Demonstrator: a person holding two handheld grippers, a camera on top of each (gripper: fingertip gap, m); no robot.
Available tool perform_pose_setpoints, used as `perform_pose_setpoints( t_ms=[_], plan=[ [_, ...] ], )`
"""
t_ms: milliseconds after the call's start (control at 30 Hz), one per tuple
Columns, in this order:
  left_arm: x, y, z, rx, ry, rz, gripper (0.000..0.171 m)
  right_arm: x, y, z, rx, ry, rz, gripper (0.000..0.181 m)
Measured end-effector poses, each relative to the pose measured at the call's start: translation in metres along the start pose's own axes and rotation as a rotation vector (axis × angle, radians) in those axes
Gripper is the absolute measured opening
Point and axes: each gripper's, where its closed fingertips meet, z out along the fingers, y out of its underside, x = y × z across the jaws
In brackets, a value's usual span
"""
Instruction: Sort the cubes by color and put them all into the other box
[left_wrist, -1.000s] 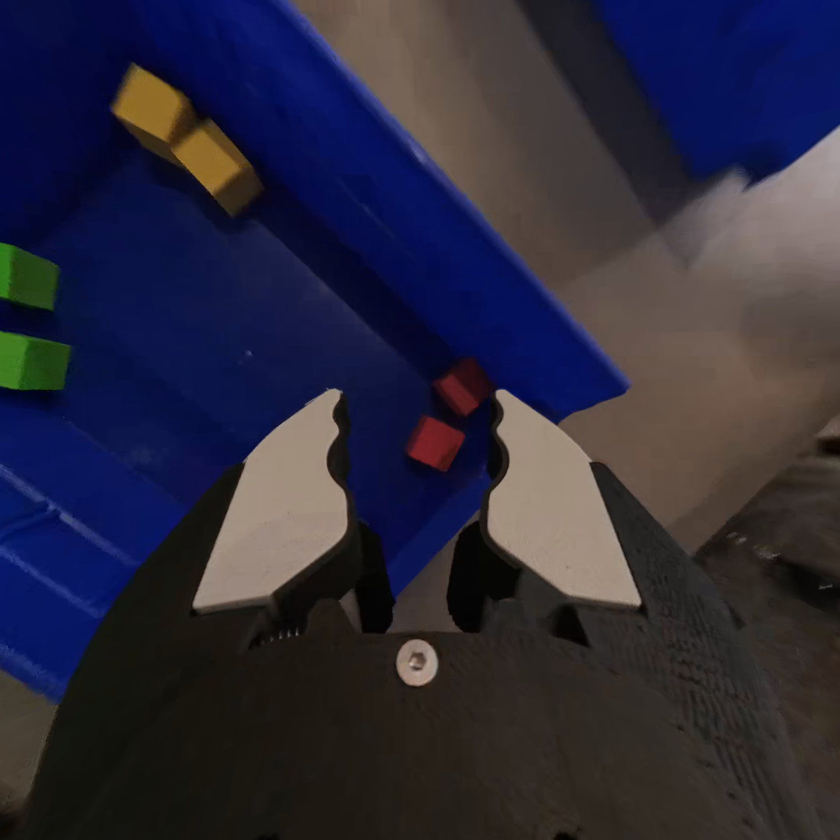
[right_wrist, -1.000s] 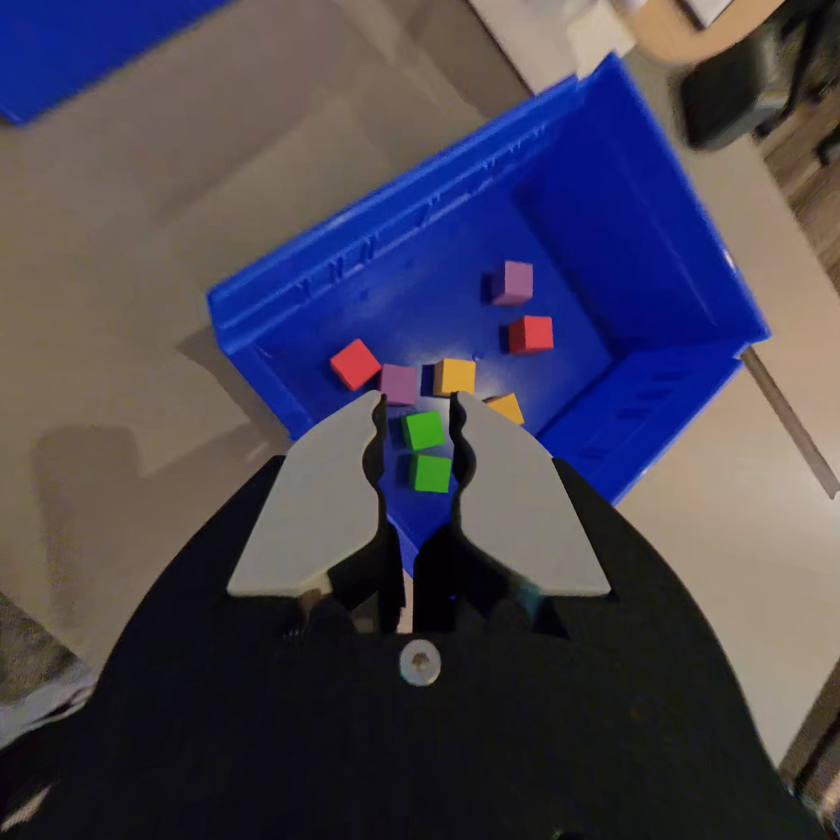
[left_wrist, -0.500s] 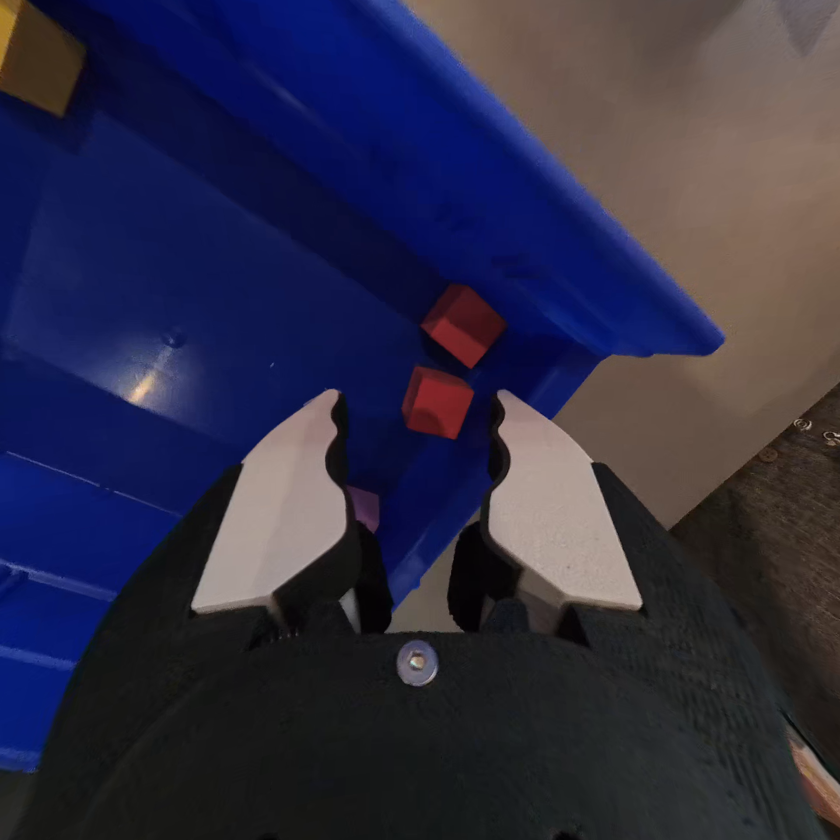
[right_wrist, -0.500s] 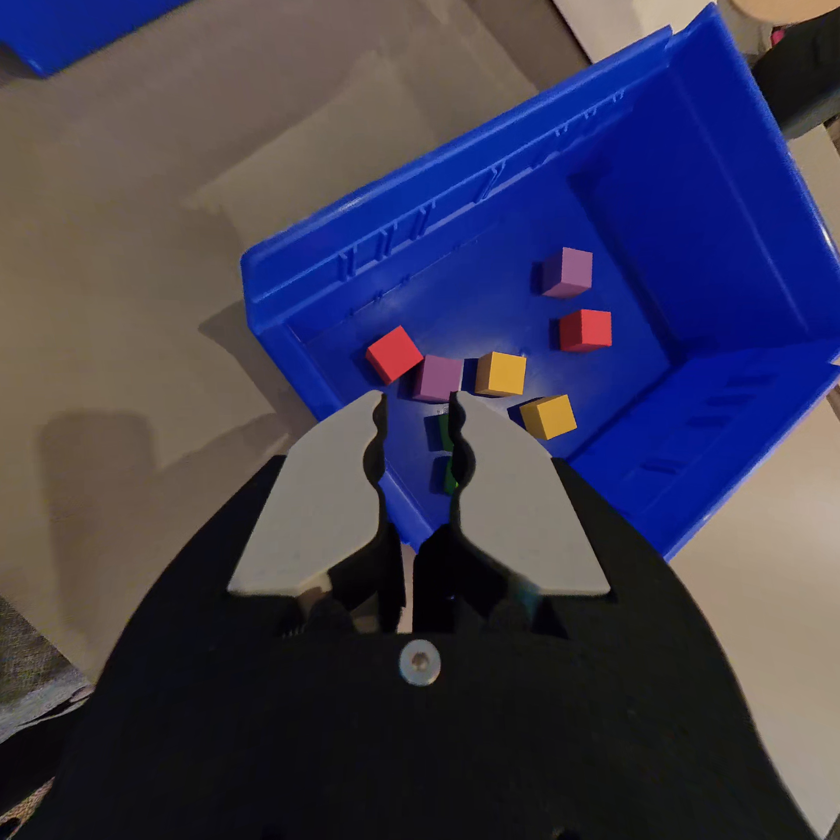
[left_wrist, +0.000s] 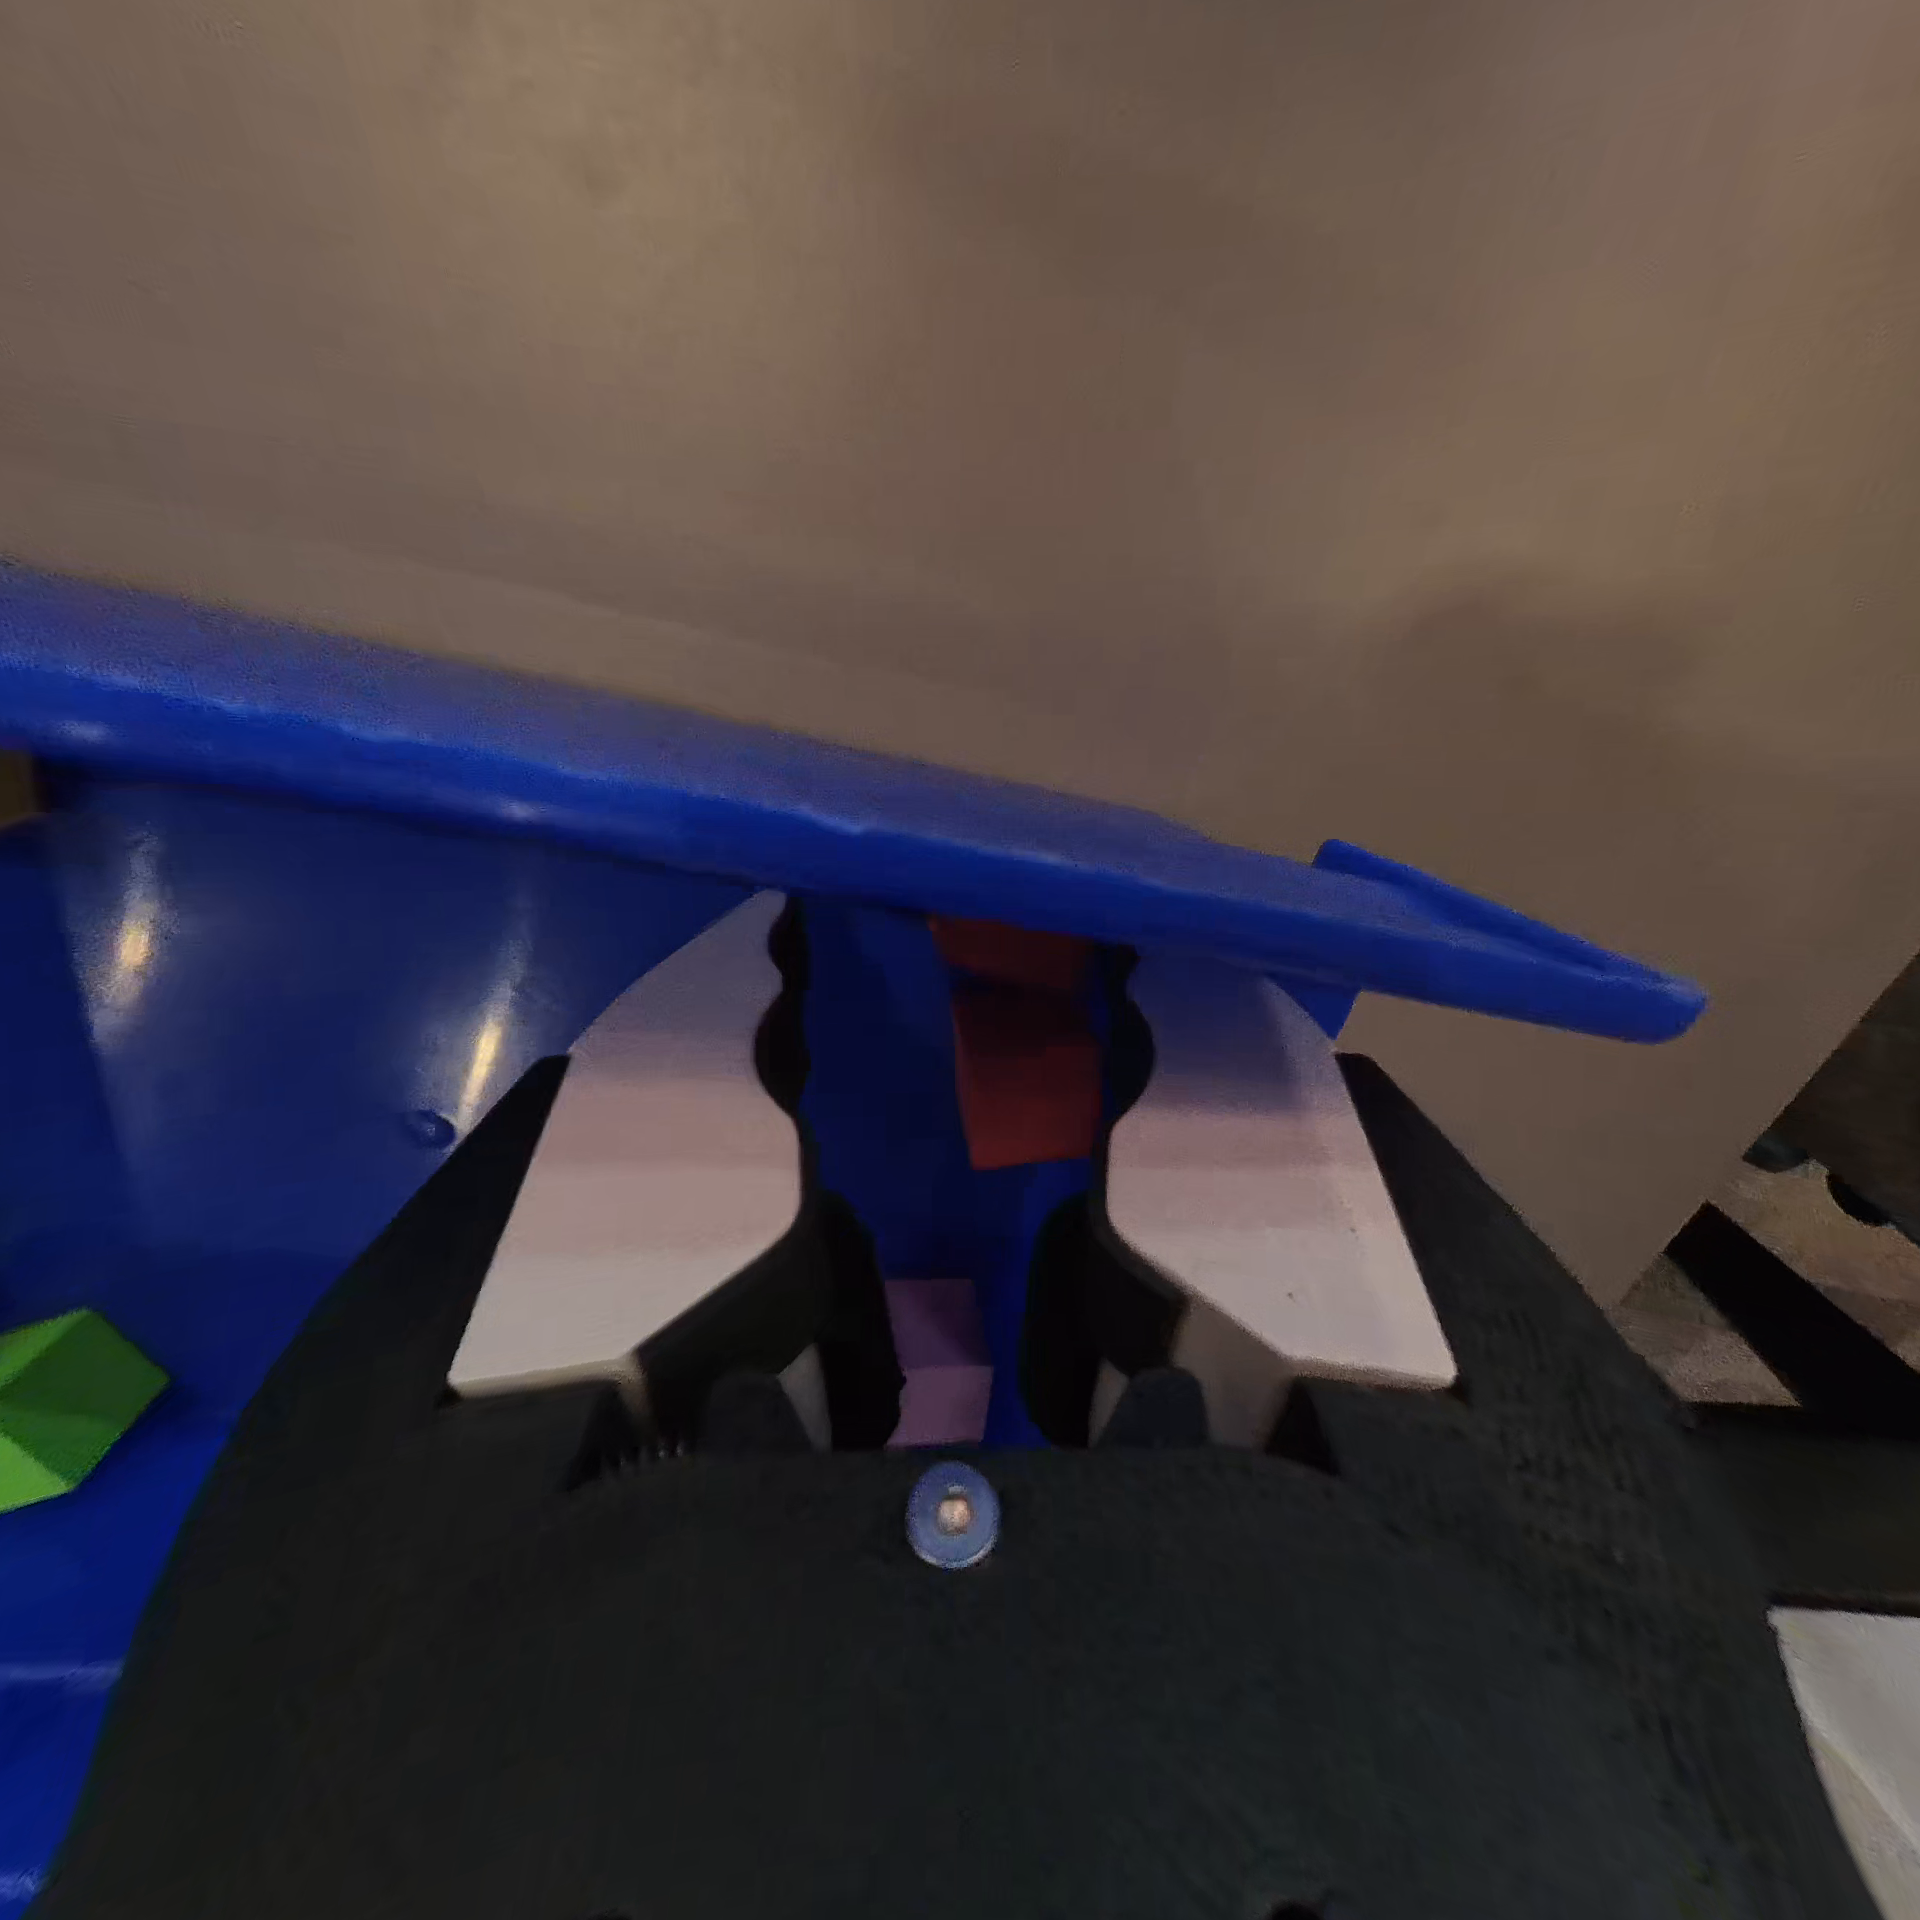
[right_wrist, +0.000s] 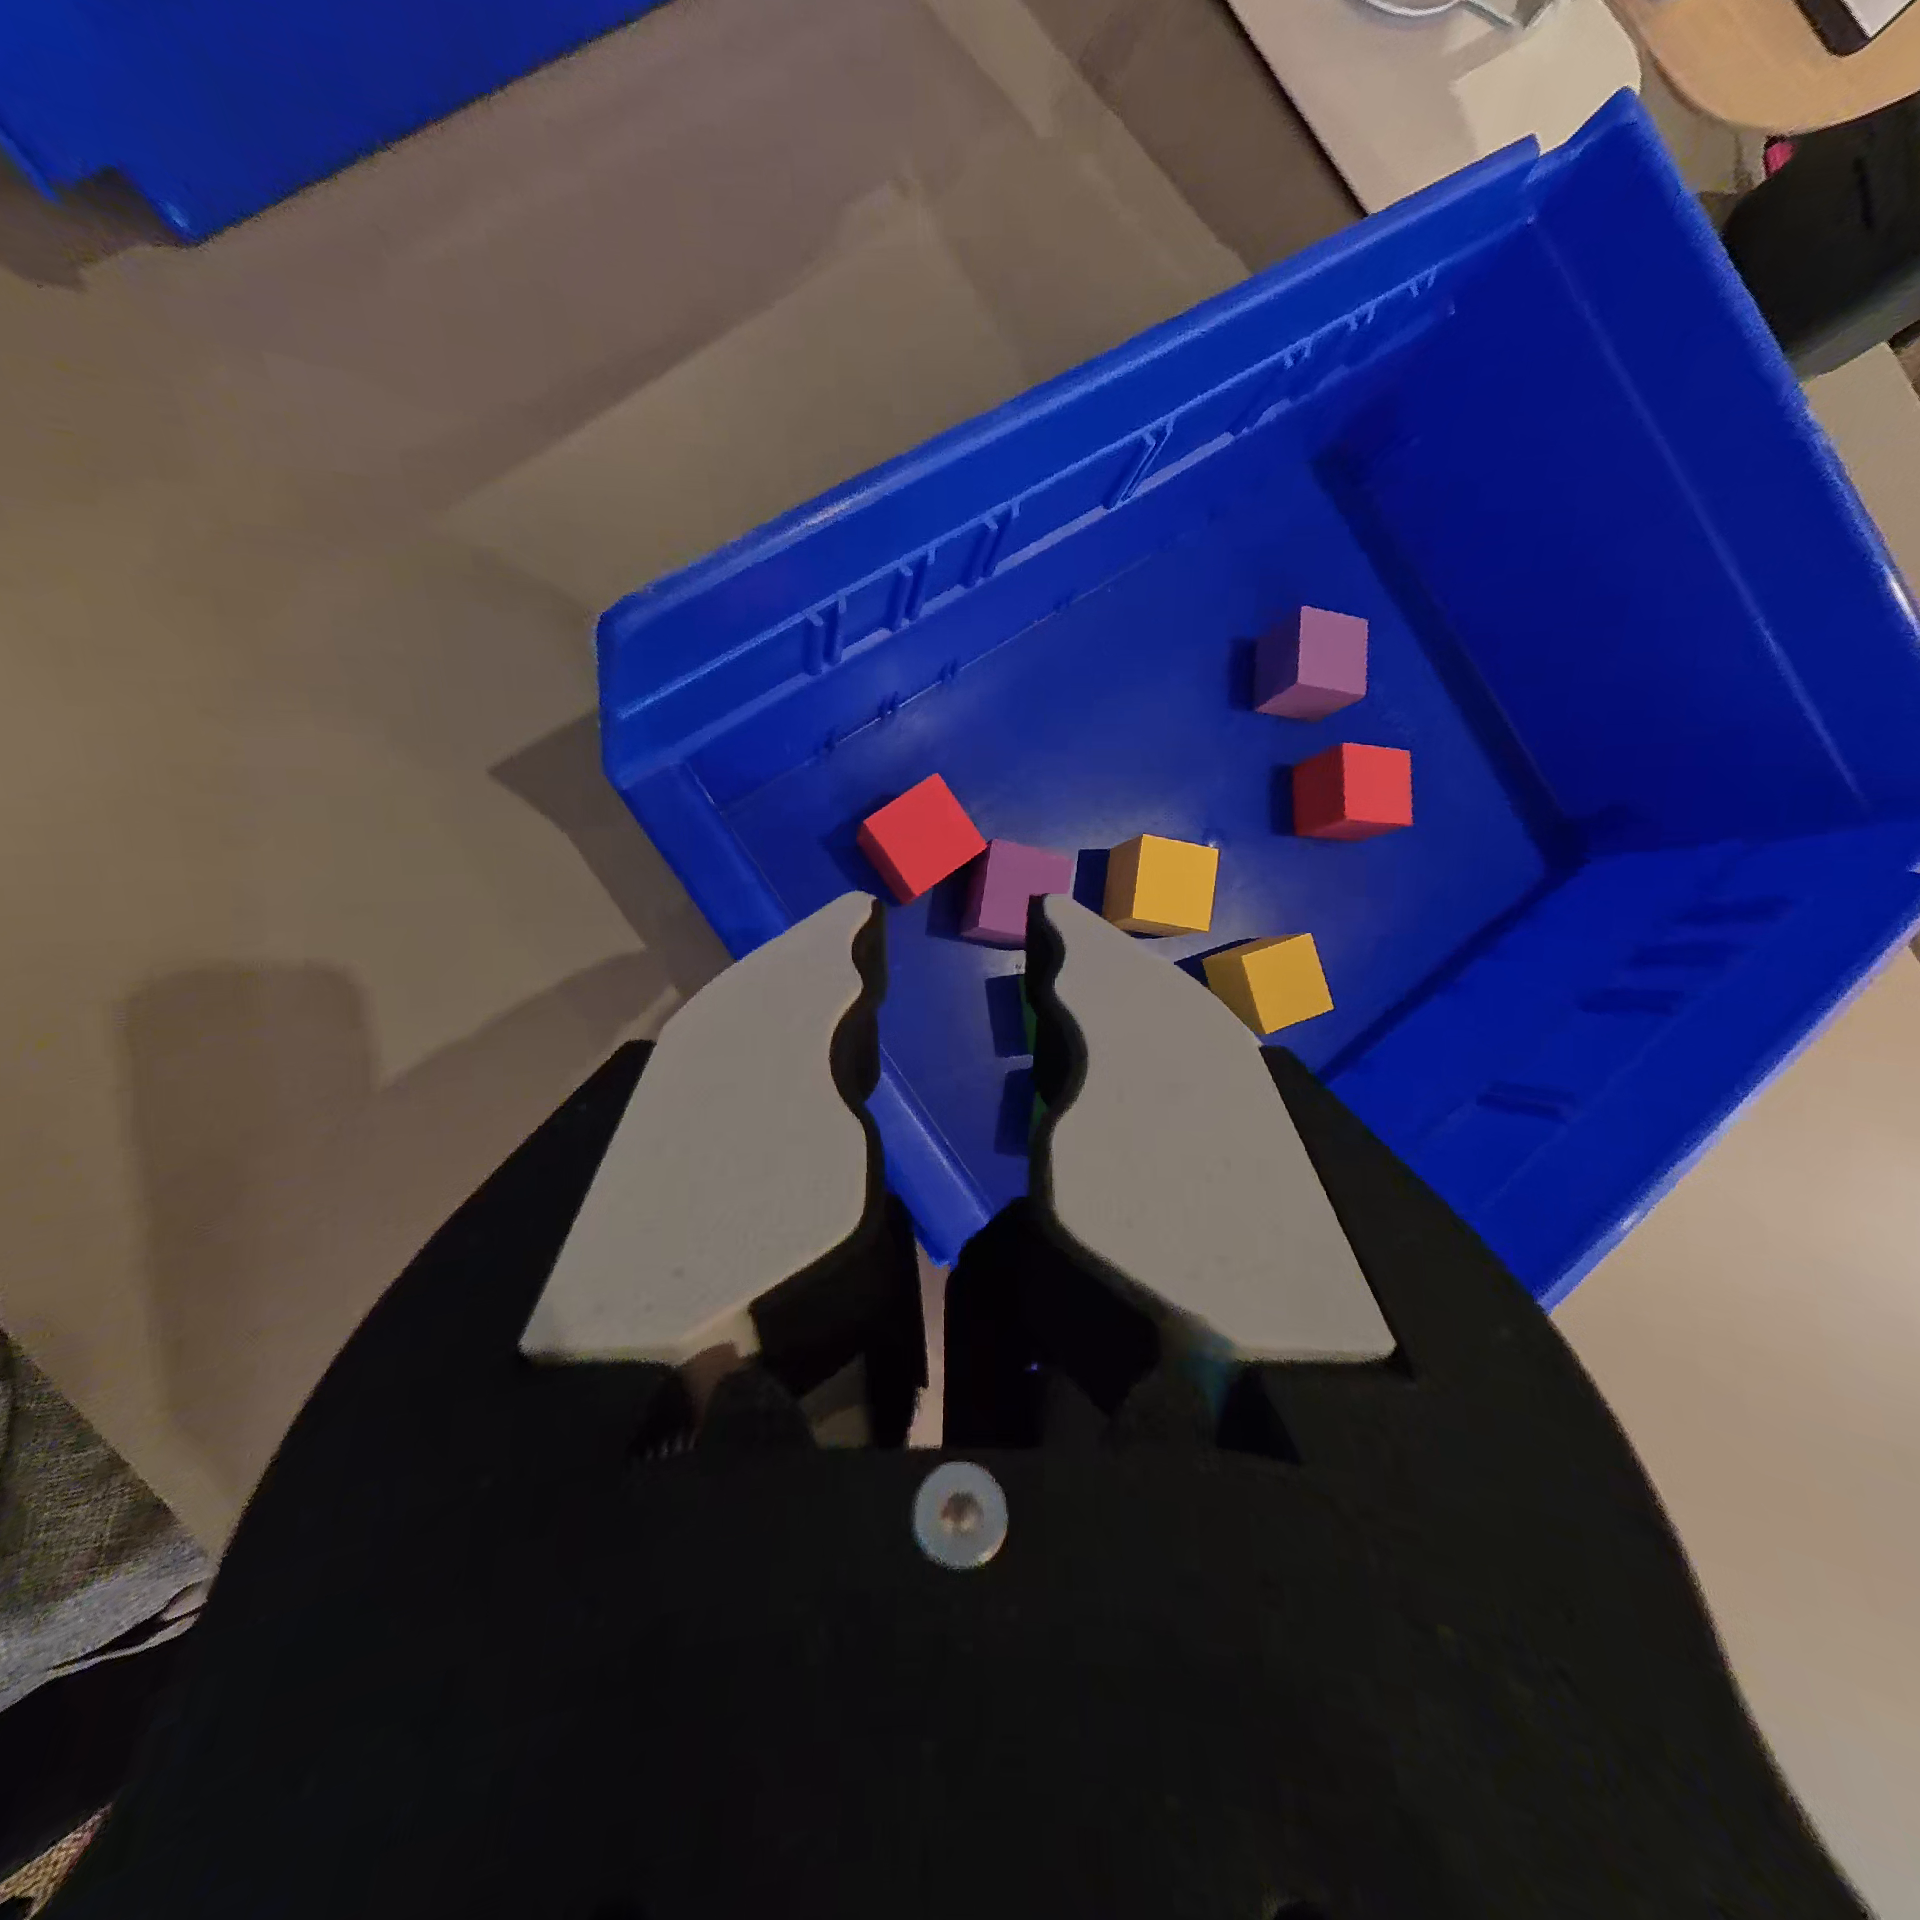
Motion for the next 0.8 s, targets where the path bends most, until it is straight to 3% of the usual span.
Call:
perform_pose_setpoints(
  t_ms=[33, 100, 267, 367, 433, 567, 633, 800],
  plan=[
    [0.002, -0.002, 0.0, 0.007, 0.017, 0.007, 0.055, -0.001, -0.001, 0.0, 0.001, -0.002, 0.0, 0.026],
    [0.01, -0.003, 0.001, 0.018, 0.057, 0.038, 0.03, -0.002, -0.002, 0.0, 0.008, -0.004, -0.008, 0.026],
    [0.003, 0.001, -0.003, 0.074, 0.036, 0.001, 0.029, -0.008, -0.01, 0.0, 0.027, -0.01, -0.027, 0.026],
    [-0.001, 0.0, -0.024, 0.215, 0.078, -0.116, 0.029, -0.017, -0.022, 0.0, 0.074, -0.009, -0.073, 0.025],
    [-0.001, -0.005, -0.05, 0.378, 0.141, -0.222, 0.028, -0.029, -0.043, -0.002, 0.183, -0.027, -0.127, 0.025],
    [0.026, -0.032, -0.137, 0.901, 0.542, -0.401, 0.028, -0.076, -0.103, -0.012, 0.526, -0.088, -0.279, 0.028],
    [0.044, -0.039, -0.17, 1.078, 0.747, -0.434, 0.028, -0.099, -0.125, -0.013, 0.644, -0.084, -0.354, 0.032],
    [0.086, -0.058, -0.178, 1.164, 1.007, -0.458, 0.028, -0.136, -0.162, -0.024, 0.835, 0.059, -0.519, 0.038]
  ],
)
